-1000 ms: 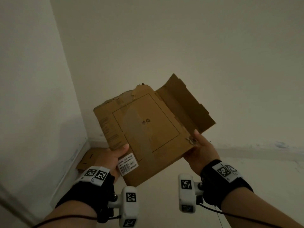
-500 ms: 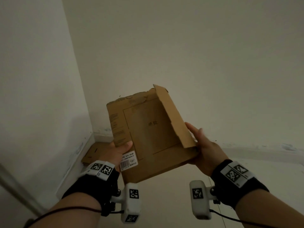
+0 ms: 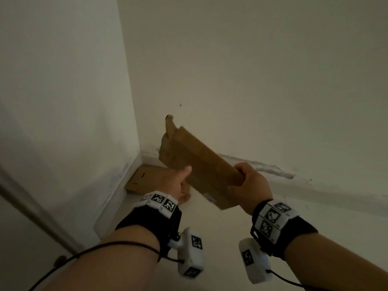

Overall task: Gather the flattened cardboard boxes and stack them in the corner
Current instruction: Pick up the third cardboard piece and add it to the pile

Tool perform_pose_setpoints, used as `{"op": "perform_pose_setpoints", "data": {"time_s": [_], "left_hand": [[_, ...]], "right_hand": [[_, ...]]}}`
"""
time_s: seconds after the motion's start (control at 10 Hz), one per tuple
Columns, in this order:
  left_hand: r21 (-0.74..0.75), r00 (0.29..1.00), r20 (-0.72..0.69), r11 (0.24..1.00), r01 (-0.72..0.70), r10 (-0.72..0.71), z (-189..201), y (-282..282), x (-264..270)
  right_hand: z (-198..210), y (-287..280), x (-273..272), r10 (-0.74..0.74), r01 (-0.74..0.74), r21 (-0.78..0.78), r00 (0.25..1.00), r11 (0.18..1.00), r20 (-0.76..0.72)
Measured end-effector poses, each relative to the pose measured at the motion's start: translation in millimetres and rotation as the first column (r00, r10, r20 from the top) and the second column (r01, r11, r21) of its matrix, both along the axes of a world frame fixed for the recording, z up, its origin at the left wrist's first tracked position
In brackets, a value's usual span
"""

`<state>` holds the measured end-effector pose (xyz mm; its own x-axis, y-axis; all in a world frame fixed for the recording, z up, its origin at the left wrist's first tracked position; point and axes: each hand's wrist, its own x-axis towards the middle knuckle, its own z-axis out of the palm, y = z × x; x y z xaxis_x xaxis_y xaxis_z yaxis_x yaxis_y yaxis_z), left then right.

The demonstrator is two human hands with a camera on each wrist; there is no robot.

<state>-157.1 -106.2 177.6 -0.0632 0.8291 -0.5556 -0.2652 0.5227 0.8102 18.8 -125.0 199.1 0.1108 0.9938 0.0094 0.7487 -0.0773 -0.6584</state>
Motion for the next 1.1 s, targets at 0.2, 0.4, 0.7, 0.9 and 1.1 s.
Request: {"op": "perform_pose_setpoints", "data": {"time_s": [0.2,0.4,0.7,0.9,1.1], "left_hand": [[-0.071,0.964,0.205,0.985,-0.156,0.167,-19.1,31.1,-25.5],[-0.261,0.907,0.179,0.907,-0.331,0.382,-71.2,68.1,-61.3],[-0.294,0.872,0.135,0.86,-0.417,0.47,-157.3,96.5,-92.9],[-0.308,0.896,0.109,0.872,-0.381,0.43,-193.2,103.2,-103.5],[-0.366,0.962,-0.248,0.909,-0.201,0.113,-205.2,116.6,-102.8]], "right_hand": [[-51.4,43.4,-45.7,0.169,-0.214,0.133,0.943,0.968,0.287],[-101.0,78.5,-70.3,0.388,-0.459,0.095,0.83,0.883,0.401],[-189.0,111.8,-90.2,-0.484,0.059,-0.684,0.751,0.727,-0.45],[-246.6,134.2,-109.9,-0.593,0.087,-0.692,0.597,0.717,-0.54],[-275.6,169.6,-125.1,-0.676,0.152,-0.72,0.516,0.677,-0.526]]}}
